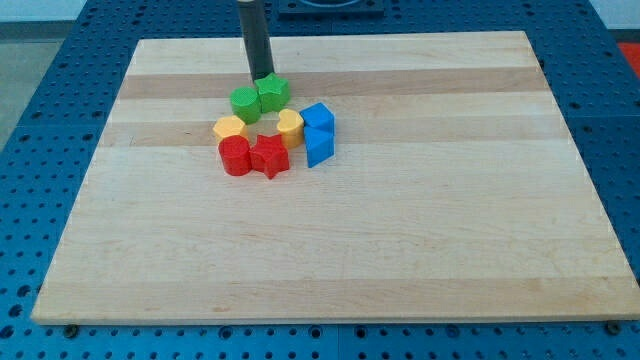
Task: Push the green circle into the green star
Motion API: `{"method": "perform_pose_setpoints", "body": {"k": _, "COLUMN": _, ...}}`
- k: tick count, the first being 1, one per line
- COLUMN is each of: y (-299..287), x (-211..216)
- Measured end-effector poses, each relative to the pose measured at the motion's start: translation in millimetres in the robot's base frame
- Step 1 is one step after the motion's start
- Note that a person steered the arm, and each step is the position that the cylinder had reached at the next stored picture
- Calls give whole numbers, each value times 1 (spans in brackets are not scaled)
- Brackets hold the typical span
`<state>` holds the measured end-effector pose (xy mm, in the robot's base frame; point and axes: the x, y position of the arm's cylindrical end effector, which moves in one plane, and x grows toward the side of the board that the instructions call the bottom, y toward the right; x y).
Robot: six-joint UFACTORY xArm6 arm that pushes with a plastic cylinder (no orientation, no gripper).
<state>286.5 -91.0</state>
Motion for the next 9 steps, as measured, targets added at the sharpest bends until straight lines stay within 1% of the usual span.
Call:
{"method": "perform_pose_setpoints", "body": {"k": 1, "y": 18, "x": 5}}
{"method": "perform_pose_setpoints", "body": {"k": 2, "y": 24, "x": 22}}
{"method": "perform_pose_setpoints", "body": {"k": 3, "y": 24, "x": 31}}
{"method": "perform_pose_setpoints", "body": {"k": 4, "y": 23, "x": 31}}
{"method": "perform_pose_setpoints", "body": {"k": 5, "y": 0, "x": 30}}
{"method": "perform_pose_setpoints", "body": {"k": 6, "y": -40, "x": 12}}
{"method": "perform_pose_setpoints", "body": {"k": 7, "y": -65, "x": 12}}
{"method": "perform_pose_setpoints", "body": {"k": 8, "y": -74, "x": 24}}
{"method": "perform_pose_setpoints", "body": {"k": 9, "y": -69, "x": 41}}
